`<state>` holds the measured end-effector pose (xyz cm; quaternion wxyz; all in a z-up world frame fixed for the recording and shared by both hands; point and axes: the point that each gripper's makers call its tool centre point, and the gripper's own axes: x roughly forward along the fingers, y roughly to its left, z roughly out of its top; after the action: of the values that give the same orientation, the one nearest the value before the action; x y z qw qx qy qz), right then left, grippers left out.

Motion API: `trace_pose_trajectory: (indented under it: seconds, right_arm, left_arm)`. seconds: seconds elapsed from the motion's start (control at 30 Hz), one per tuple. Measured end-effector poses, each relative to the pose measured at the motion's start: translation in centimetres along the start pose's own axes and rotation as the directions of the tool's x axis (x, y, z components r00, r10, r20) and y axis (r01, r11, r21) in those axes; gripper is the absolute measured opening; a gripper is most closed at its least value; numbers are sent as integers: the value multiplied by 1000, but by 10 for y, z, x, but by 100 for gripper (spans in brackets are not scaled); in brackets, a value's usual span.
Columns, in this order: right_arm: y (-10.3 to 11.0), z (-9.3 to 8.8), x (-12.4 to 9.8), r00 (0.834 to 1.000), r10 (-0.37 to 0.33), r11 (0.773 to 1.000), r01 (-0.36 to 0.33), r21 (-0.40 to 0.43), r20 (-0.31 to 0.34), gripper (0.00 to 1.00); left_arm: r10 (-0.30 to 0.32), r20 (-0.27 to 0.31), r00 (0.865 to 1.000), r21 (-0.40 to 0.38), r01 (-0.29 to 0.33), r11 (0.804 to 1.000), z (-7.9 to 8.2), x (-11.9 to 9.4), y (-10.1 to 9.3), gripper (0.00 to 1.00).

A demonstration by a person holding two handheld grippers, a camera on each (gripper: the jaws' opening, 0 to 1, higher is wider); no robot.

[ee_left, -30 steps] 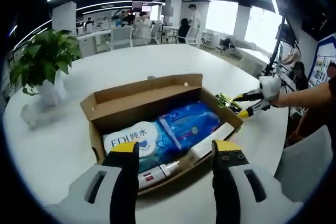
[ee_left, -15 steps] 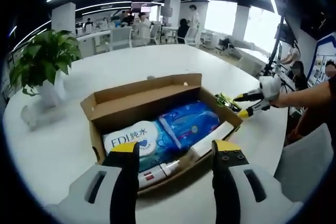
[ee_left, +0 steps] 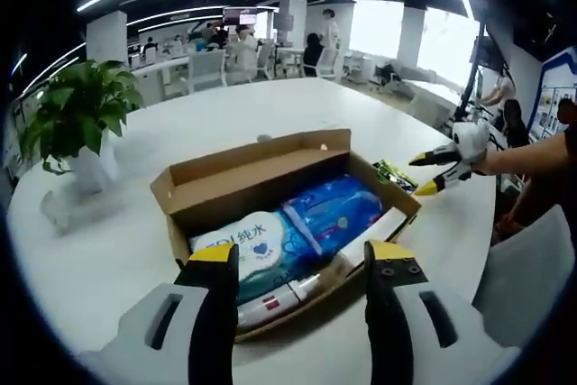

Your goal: Operate the shoe box by opening the lid, removing the specified soft item, and placing it in the target area until the item is outside and the box remains undamaged.

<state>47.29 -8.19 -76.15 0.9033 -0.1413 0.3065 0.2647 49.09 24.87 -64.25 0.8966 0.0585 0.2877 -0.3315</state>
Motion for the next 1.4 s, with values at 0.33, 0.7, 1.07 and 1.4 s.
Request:
trace_pose_trajectory:
  seconds: [0.33,0.7,1.07,1.4]
  right_arm:
    - [18,32,-34,999,40,999,-40,-6,-15,63]
    - [43,76,-66,996,89,991,-90,-103,-21,67]
    - [51,118,-89,991,129,977,-131,-168,-24,69]
    - [64,159,-81,984,180,961,-179,-209,-14,70]
  left_arm:
    - [-29,62,998,0,29,1000,27,-22,-2,59]
    - [-39,85,996,36,36,999,47,-42,-5,60]
    - [-62,44,997,58,59,997,51,-51,-16,60]
    - [-108,24,994,139,104,985,66,-40,-15,62]
